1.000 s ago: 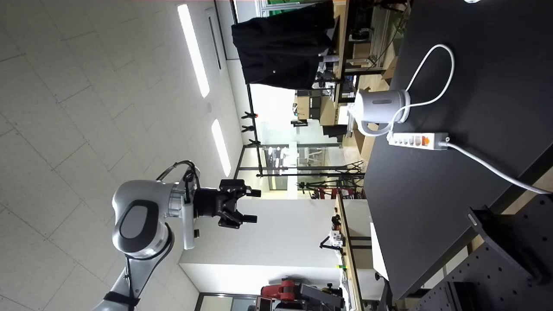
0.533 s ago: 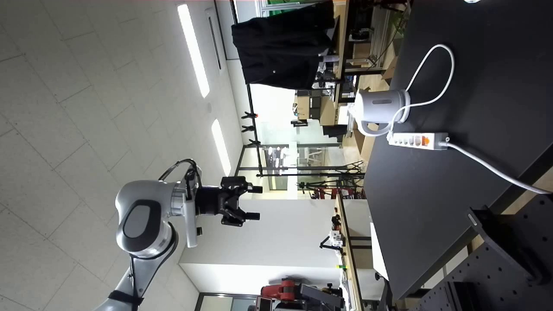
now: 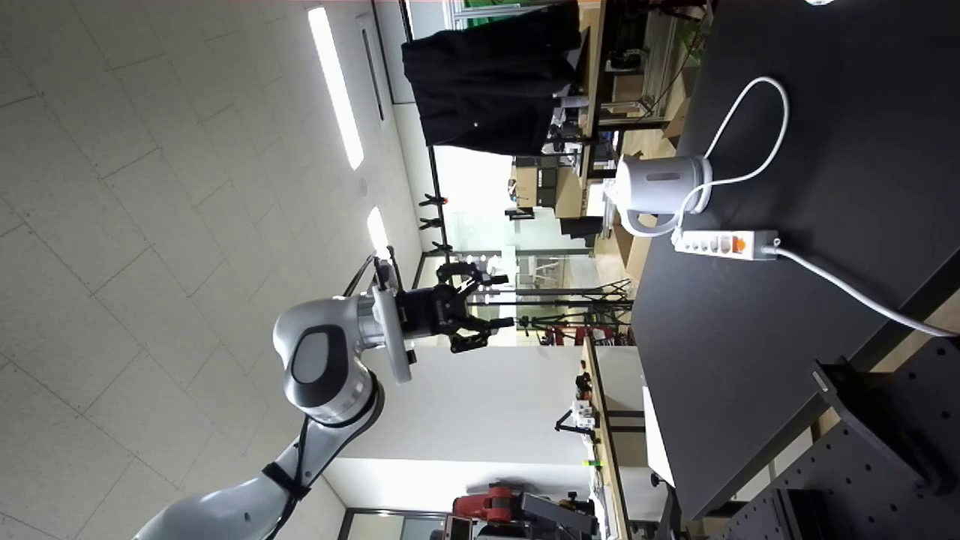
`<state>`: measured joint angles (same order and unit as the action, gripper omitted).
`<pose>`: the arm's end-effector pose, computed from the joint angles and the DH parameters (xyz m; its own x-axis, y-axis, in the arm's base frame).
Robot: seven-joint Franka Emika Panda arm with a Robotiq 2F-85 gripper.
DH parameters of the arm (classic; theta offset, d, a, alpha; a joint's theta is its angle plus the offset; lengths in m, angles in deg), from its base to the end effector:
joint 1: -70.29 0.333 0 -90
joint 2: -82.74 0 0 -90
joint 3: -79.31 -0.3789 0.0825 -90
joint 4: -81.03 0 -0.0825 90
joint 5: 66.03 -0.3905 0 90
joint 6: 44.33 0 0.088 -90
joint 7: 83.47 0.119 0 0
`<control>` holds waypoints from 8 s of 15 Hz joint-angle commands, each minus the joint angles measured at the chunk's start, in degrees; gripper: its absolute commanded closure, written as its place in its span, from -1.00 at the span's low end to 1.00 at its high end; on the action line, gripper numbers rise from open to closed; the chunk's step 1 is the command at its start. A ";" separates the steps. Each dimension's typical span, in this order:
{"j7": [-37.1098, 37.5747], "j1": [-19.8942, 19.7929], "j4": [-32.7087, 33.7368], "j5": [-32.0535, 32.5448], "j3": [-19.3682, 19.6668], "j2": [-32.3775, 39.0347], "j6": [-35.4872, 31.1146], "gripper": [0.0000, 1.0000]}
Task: Push the first button from the right of the adaptor.
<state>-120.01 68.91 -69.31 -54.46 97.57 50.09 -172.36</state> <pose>0.3359 -0.1361 0.4758 0.8942 0.4291 0.1278 0.4183 -0.9024 0.1037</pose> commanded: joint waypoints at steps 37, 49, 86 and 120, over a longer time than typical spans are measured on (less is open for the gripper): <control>0.78 -5.71 27.58 -3.06 -14.44 64.73 -28.53 1.00; 0.65 -6.44 29.11 -0.85 -16.29 67.03 -23.90 0.98; 19.67 4.40 25.88 7.08 -6.50 75.27 -44.14 1.00; 16.63 -3.13 22.68 7.23 -9.38 76.87 -55.81 1.00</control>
<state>-103.51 65.91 -48.27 -47.07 88.51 126.73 -229.76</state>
